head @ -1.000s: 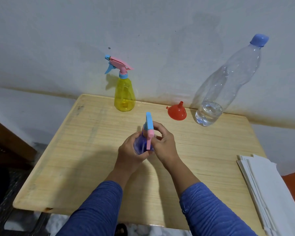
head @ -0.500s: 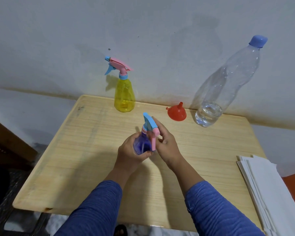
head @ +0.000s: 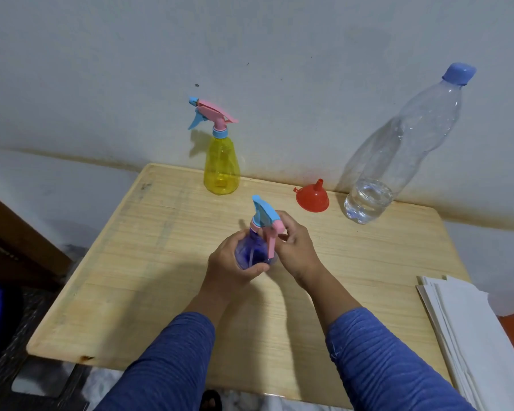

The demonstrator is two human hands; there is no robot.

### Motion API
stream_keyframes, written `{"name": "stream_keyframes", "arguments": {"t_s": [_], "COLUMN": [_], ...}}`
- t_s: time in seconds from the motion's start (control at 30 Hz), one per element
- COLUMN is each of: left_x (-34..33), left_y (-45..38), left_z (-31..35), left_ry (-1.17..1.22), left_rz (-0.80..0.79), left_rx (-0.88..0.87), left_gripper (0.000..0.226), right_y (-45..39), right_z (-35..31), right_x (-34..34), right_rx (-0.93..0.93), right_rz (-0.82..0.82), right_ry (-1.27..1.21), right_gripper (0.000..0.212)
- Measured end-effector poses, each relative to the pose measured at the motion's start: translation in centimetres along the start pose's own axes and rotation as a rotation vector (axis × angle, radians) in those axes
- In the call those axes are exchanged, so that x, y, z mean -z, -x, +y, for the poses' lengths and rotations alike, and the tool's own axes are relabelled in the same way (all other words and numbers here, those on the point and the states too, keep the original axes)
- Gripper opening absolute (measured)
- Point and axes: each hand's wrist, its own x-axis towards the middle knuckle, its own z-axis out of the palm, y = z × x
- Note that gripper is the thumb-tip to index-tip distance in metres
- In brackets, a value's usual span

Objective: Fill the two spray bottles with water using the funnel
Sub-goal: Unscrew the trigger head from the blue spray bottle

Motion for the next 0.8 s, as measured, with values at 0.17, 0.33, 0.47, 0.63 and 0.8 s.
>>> {"name": "stream_keyframes", "arguments": {"t_s": [0.17,0.33,0.47,0.63,0.8], "left_x": [-0.1,0.0,0.1,0.1,0.2], "left_y": [0.2,0.2,0.3,0.4,0.5], "left_z": [0.3,0.7,0.7,0.7,0.8], "left_ry": [0.028,0.036,0.016,0.023,0.079], "left_rz": [0.001,-0.005,-0.002,-0.005,-0.021], "left_rx": [0.017,0.044,0.027,0.042,0.078], "left_gripper": [0.063,0.065,0.065,0.073,0.065], "right_y": [0.2,0.2,0.3,-1.5,-3.8], "right_z": [0.4,0.1,-0.5,-3.2,-7.4], "right_x": [-0.2,-0.4,-0.4,-1.1,-2.0], "right_rx": [-0.019,-0.004,0.011,0.072,0.165], "right_rz": [-0.021,0.004,0.037,0.183,0.282], "right_ry": [-0.019,0.002,-0.008,-0.035,-0.032], "right_gripper": [0.048,0.011,0.018,0.026,0.028]}}
